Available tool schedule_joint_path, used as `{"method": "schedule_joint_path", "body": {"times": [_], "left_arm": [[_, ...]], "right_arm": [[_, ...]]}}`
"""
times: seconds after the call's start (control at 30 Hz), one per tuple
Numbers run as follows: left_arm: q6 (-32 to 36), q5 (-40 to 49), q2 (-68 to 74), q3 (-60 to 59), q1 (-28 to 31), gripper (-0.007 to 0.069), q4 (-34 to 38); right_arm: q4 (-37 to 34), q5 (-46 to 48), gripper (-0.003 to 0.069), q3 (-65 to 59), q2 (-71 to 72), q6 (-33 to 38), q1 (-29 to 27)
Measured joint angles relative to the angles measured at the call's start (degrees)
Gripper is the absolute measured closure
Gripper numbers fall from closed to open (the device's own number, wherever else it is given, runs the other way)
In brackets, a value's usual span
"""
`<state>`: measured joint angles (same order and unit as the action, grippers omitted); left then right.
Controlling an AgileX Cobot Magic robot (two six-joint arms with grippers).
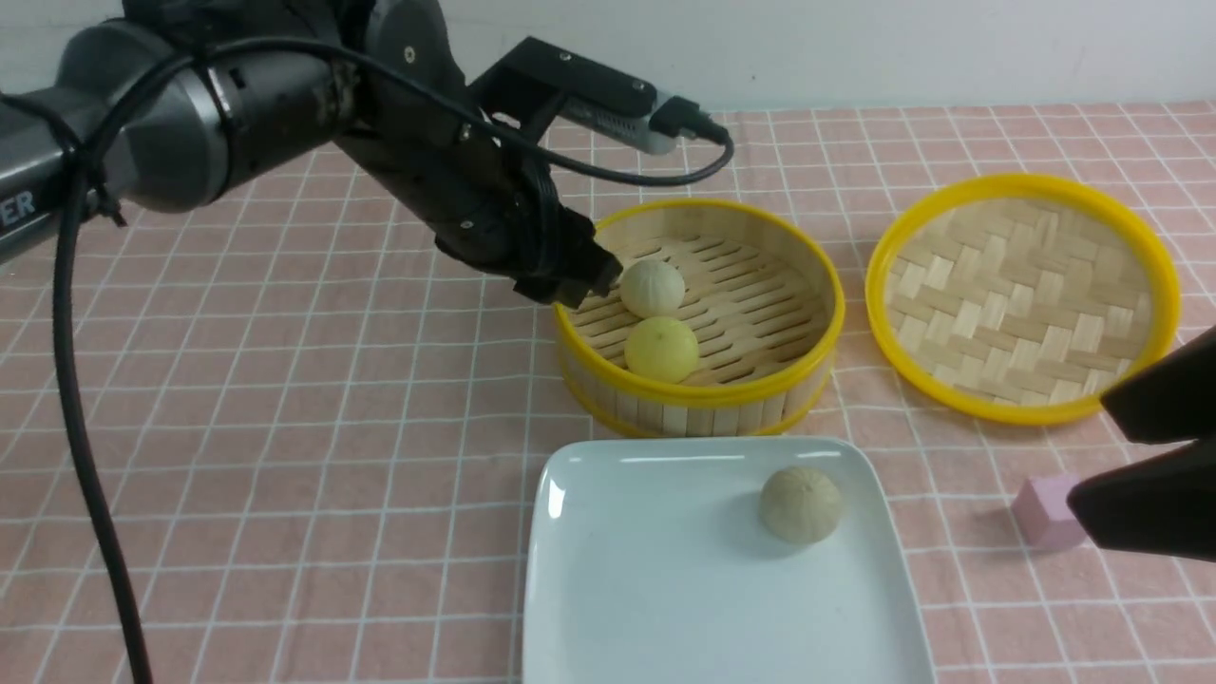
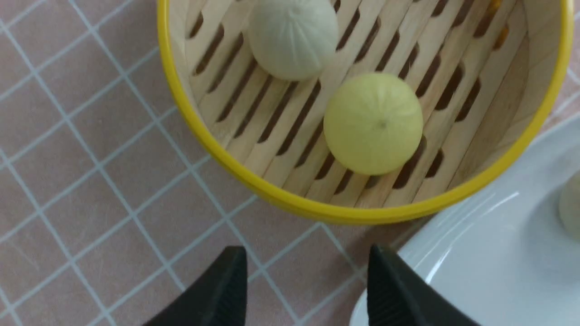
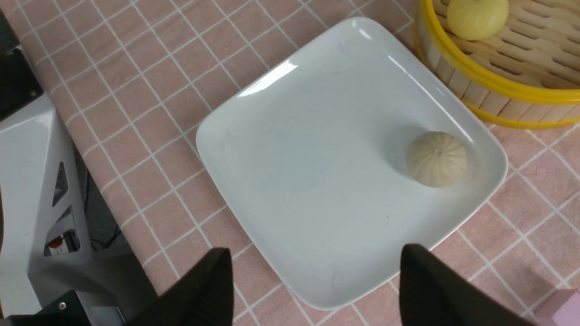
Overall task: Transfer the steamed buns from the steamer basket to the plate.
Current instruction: Use the left arm to grab the steamed stuffed bun that is closest to it
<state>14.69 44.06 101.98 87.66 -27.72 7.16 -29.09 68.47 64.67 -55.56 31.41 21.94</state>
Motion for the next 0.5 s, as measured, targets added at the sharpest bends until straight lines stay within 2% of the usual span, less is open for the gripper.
{"method": "schedule_joint_path", "body": {"times": [0.2, 0.5], "left_arm": [[1.5, -2.4, 1.0, 0.3, 0.0, 0.0247, 3.8], [10.5, -4.8, 7.6, 0.3, 0.0, 0.0247, 10.2]], "right_arm": [[0.0, 0.0, 0.0174, 0.0, 0.0, 0.0, 0.0], [0.0, 0.0, 0.0174, 0.0, 0.0, 0.0, 0.0]]}}
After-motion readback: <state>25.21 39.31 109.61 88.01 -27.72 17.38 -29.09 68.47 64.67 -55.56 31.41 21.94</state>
